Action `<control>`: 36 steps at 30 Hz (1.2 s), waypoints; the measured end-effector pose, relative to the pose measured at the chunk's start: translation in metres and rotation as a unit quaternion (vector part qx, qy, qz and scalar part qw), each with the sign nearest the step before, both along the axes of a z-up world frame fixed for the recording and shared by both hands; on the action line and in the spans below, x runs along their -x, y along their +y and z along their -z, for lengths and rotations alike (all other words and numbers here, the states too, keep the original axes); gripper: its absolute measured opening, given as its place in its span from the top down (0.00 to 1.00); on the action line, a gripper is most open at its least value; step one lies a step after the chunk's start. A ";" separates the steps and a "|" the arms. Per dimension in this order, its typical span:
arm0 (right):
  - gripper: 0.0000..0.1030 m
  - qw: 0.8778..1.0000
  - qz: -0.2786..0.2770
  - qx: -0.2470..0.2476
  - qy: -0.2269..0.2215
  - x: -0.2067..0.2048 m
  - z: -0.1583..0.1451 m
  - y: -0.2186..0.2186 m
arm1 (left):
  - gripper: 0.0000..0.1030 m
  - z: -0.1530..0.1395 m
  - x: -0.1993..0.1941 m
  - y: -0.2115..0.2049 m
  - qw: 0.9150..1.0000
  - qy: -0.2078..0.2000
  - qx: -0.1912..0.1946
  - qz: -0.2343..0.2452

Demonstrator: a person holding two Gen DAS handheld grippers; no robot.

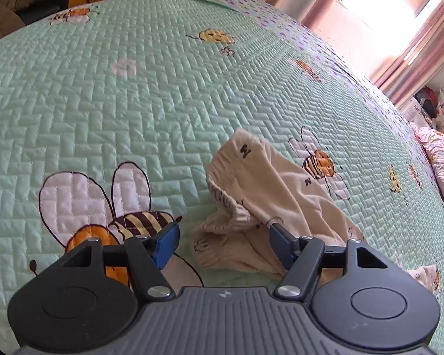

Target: Fold clothes

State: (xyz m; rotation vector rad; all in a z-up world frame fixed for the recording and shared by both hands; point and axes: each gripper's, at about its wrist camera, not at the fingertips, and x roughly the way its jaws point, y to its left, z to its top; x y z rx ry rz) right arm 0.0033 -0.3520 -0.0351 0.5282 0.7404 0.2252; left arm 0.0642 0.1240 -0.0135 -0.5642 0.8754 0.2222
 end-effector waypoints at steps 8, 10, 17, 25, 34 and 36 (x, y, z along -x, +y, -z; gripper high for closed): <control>0.33 1.000 0.004 0.002 0.004 0.001 0.000 -0.002 | 0.76 0.019 -0.015 -0.020 0.998 0.034 -0.046 0.033; 0.33 1.000 0.003 0.004 0.003 0.002 0.000 0.000 | 0.76 0.008 -0.008 -0.026 0.997 0.019 -0.070 0.038; 0.33 1.000 -0.002 0.025 -0.017 0.006 -0.006 0.003 | 0.77 -0.052 0.060 -0.015 0.995 -0.016 -0.076 0.069; 0.33 1.000 0.004 0.024 -0.015 -0.004 -0.005 -0.004 | 0.74 -0.027 0.091 0.012 0.992 0.086 -0.049 0.080; 0.22 0.988 0.042 0.143 -0.031 -0.095 -0.024 -0.028 | 0.35 -0.087 0.108 0.019 0.990 0.013 -0.137 0.026; 0.22 0.994 0.033 0.104 0.000 -0.125 -0.015 -0.032 | 0.35 -0.090 0.102 0.015 0.990 0.012 -0.136 0.028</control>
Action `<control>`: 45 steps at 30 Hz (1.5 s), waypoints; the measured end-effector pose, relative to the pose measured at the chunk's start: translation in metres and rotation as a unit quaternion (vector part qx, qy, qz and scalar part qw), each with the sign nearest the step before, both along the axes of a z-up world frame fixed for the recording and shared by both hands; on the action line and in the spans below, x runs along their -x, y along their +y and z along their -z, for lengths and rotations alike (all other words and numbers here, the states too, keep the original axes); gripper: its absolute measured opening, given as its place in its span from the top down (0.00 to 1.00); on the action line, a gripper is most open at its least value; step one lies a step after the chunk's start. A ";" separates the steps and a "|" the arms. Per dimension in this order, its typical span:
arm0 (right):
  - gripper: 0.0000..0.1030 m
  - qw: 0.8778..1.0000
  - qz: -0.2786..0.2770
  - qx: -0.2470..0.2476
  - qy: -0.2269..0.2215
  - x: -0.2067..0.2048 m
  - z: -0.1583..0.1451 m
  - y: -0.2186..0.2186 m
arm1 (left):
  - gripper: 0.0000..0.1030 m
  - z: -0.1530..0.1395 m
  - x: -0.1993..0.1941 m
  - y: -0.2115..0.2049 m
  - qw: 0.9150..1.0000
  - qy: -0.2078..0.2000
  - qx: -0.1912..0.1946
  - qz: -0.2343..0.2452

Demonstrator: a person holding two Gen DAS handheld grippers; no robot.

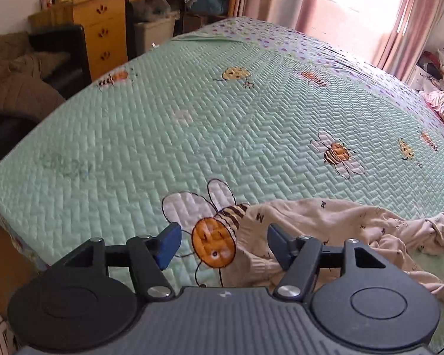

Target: Fold clothes

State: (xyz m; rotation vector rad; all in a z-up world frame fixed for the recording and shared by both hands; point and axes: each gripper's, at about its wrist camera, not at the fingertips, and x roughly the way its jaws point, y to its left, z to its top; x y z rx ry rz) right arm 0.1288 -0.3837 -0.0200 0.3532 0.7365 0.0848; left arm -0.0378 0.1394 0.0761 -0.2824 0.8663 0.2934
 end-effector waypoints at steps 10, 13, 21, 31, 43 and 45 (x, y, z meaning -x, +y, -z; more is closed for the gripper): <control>0.91 0.992 -0.062 0.104 -0.026 -0.078 -0.003 0.053 | 0.35 0.021 -0.030 -0.029 0.999 0.033 0.014 0.024; 0.91 0.981 -0.071 0.040 -0.175 -0.054 -0.053 0.023 | 0.35 0.015 -0.031 -0.038 0.999 0.024 0.010 0.037; 0.63 0.990 -0.011 0.096 -0.103 0.019 -0.037 -0.097 | 0.34 0.020 -0.038 -0.060 0.997 0.021 0.009 0.076; 0.63 0.982 0.172 -0.049 -0.054 0.132 0.014 -0.163 | 0.33 0.022 -0.075 -0.055 0.998 0.007 -0.024 0.059; 0.61 0.992 0.044 -0.089 -0.081 0.109 0.006 -0.060 | 0.24 0.089 -0.152 -0.039 0.993 0.103 0.000 0.064; 0.61 0.993 0.042 -0.087 -0.073 0.107 0.009 -0.056 | 0.37 0.094 -0.153 -0.041 0.991 0.105 0.016 0.075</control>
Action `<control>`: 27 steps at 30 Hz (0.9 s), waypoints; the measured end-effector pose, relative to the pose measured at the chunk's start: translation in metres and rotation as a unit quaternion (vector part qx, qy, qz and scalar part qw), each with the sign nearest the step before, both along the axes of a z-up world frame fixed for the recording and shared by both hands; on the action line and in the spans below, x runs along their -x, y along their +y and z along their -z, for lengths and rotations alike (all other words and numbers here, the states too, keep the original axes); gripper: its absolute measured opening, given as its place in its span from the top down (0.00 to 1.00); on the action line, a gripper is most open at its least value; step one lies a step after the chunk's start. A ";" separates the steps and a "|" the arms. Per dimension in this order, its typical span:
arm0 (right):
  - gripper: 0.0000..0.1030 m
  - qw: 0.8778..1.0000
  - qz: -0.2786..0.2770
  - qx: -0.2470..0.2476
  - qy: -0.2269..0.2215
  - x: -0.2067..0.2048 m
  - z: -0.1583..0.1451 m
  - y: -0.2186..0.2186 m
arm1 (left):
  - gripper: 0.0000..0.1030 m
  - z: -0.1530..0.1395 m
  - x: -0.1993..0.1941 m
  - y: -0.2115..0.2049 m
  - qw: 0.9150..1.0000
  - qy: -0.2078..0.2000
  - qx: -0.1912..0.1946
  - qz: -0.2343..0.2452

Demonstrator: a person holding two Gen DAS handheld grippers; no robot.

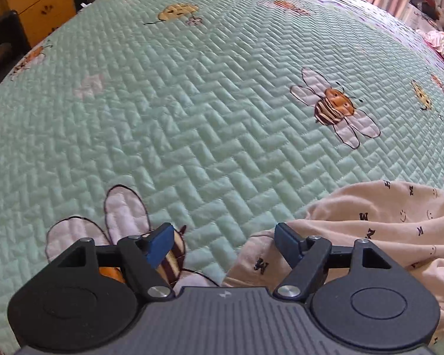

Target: Fold clothes

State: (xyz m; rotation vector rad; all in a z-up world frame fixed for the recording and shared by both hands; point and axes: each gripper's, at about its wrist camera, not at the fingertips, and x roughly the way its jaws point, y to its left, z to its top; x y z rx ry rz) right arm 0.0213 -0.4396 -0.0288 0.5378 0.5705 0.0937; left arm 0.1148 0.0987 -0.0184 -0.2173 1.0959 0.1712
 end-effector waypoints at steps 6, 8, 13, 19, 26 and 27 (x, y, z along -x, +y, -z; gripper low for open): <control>0.61 1.000 0.001 0.007 0.009 0.006 0.005 0.007 | 0.98 -0.018 0.042 -0.050 0.988 -0.017 0.090 0.122; 0.61 1.000 -0.005 0.016 0.006 0.010 0.007 0.013 | 0.96 -0.020 0.069 -0.085 0.977 -0.009 0.087 0.193; 0.61 0.999 -0.036 0.028 0.014 0.012 0.015 0.031 | 0.89 -0.015 0.131 -0.133 0.964 -0.007 0.011 0.267; 0.54 0.993 -0.101 0.068 -0.003 0.017 0.012 0.063 | 0.31 -0.056 0.115 -0.069 0.984 -0.114 -0.072 0.116; 0.49 0.993 -0.107 0.057 0.013 0.016 0.022 0.068 | 0.16 -0.036 0.050 -0.005 0.993 -0.081 -0.065 0.053; 0.49 0.993 -0.106 0.057 0.016 0.016 0.023 0.069 | 0.16 -0.028 0.041 -0.001 0.995 -0.066 -0.044 0.061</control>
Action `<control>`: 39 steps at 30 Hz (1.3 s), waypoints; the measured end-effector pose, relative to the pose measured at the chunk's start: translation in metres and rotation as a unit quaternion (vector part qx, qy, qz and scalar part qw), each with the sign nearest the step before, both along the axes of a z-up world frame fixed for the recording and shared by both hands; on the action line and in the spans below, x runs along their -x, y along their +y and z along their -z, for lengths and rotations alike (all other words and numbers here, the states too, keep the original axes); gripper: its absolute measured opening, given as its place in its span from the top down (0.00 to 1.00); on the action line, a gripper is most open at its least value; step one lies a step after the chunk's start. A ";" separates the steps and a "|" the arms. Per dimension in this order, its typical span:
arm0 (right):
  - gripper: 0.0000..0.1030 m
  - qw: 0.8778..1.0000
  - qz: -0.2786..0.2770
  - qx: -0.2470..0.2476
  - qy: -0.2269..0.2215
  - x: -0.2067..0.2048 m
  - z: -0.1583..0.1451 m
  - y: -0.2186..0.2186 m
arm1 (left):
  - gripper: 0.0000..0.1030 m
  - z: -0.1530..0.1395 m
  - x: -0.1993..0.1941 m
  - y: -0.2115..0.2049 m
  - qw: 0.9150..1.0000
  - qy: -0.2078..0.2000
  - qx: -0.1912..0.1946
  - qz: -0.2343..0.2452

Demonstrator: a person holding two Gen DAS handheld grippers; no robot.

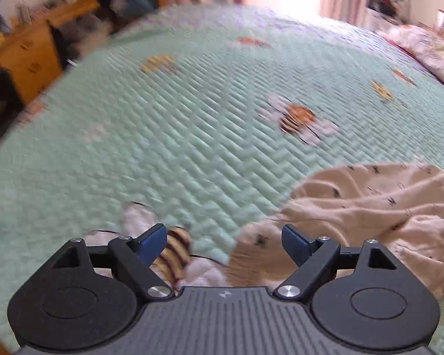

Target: Fold clothes

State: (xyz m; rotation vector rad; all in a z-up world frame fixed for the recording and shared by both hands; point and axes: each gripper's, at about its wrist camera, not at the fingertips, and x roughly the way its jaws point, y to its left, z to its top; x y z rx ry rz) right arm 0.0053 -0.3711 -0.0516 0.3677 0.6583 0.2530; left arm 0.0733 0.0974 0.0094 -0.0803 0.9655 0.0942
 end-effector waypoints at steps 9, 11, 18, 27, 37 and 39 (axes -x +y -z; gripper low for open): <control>0.49 1.000 0.010 0.007 0.000 0.005 -0.002 0.001 | 0.96 0.004 0.018 -0.068 0.989 0.011 0.102 0.108; 0.49 1.000 0.010 0.005 0.001 0.006 -0.001 0.000 | 0.92 -0.008 0.049 -0.111 0.978 -0.005 0.088 0.190; 0.49 1.000 -0.002 0.002 0.000 0.012 0.000 0.005 | 0.71 0.014 0.110 -0.171 0.956 0.042 0.069 0.283; 0.49 1.000 0.001 -0.011 0.000 0.014 0.002 0.000 | 0.42 -0.027 0.099 -0.101 0.980 -0.038 0.108 0.162; 0.48 1.000 -0.004 0.010 -0.004 0.016 0.002 0.008 | 0.47 0.017 0.018 -0.084 0.991 0.028 0.109 0.074; 0.48 1.000 -0.002 0.009 -0.002 0.015 0.003 0.007 | 0.49 0.022 0.011 -0.089 0.991 0.031 0.109 0.077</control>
